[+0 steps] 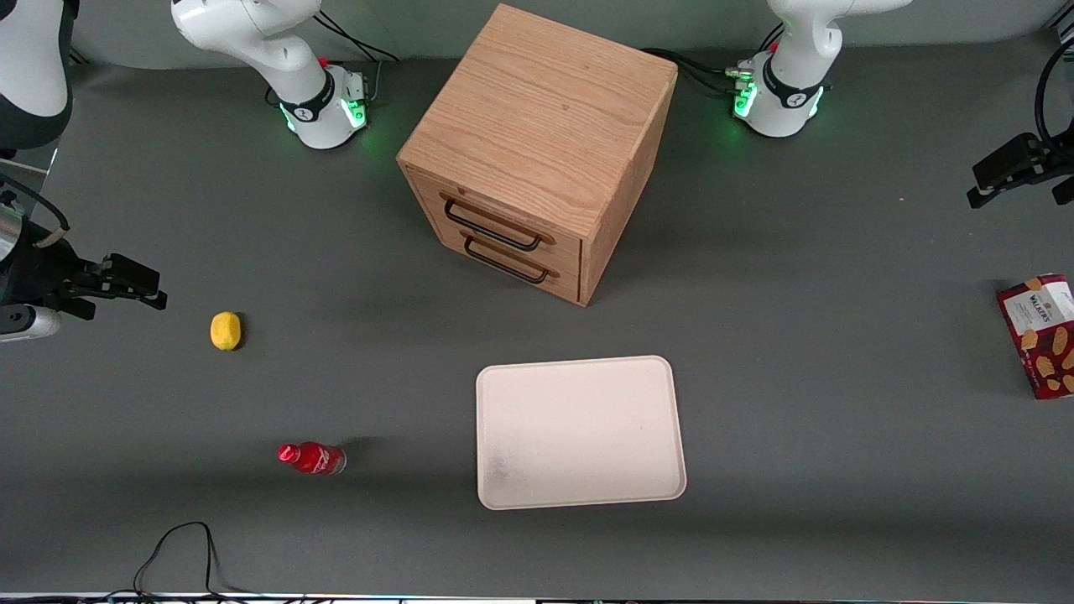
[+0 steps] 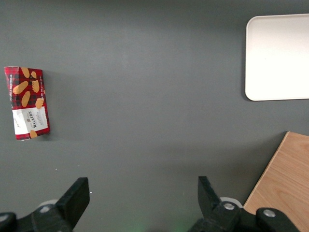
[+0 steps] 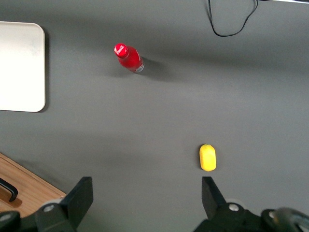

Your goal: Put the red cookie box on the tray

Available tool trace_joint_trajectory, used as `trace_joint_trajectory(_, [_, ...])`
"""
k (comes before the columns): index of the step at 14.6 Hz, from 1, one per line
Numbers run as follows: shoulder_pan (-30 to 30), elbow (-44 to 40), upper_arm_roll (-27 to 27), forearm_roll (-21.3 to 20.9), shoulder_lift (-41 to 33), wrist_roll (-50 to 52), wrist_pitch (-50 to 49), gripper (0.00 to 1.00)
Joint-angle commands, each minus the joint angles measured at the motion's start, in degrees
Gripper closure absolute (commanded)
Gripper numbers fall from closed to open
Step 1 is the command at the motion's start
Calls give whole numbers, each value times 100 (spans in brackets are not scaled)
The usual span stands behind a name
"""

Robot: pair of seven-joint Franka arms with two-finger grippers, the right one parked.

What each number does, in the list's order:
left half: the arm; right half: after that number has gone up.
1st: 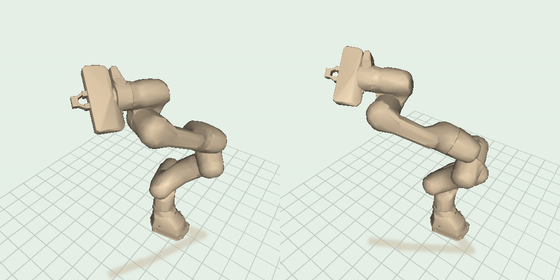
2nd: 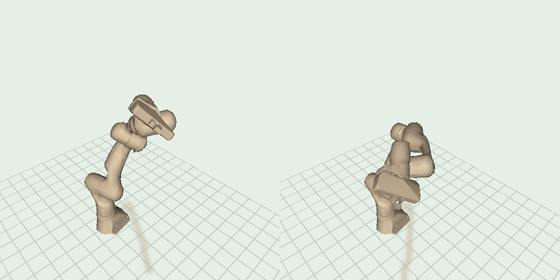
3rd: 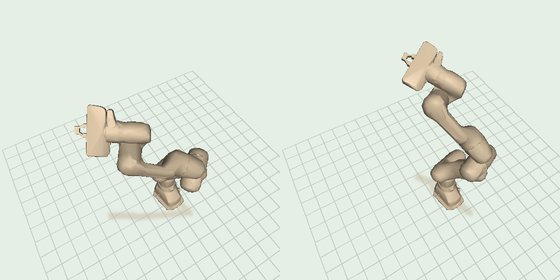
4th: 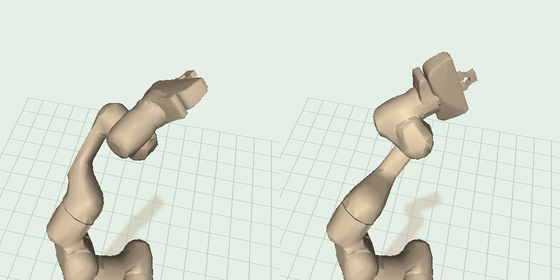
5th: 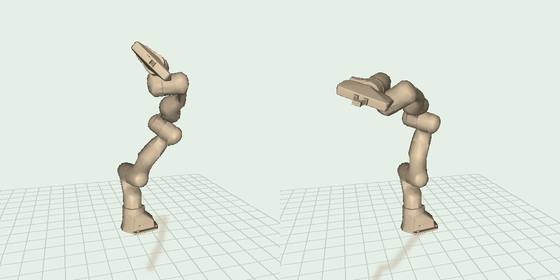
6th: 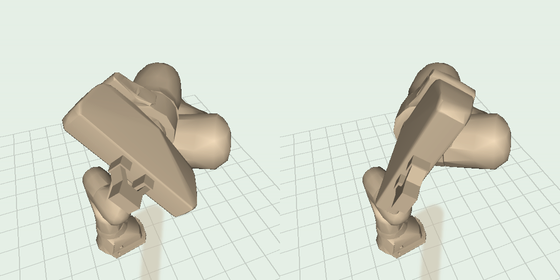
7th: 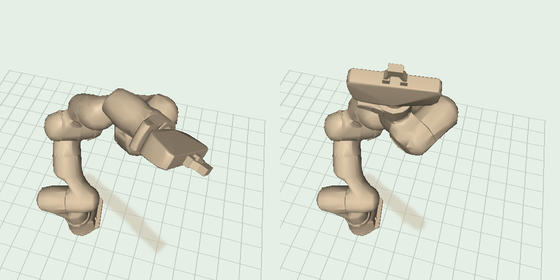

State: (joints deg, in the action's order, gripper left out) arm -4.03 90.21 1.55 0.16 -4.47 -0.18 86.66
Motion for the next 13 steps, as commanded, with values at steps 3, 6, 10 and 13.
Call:
trace_joint_trajectory(3, [-605,-108,12,1,367,-630,465,0])
trace_joint_trajectory(6, [-1282,-415,12,19,885,-1385,659,0])
trace_joint_trajectory(10, [-2108,-916,12,36,1491,-2257,791,0])
trace_joint_trajectory(13, [-2618,-1303,12,36,1835,-2731,721,0])
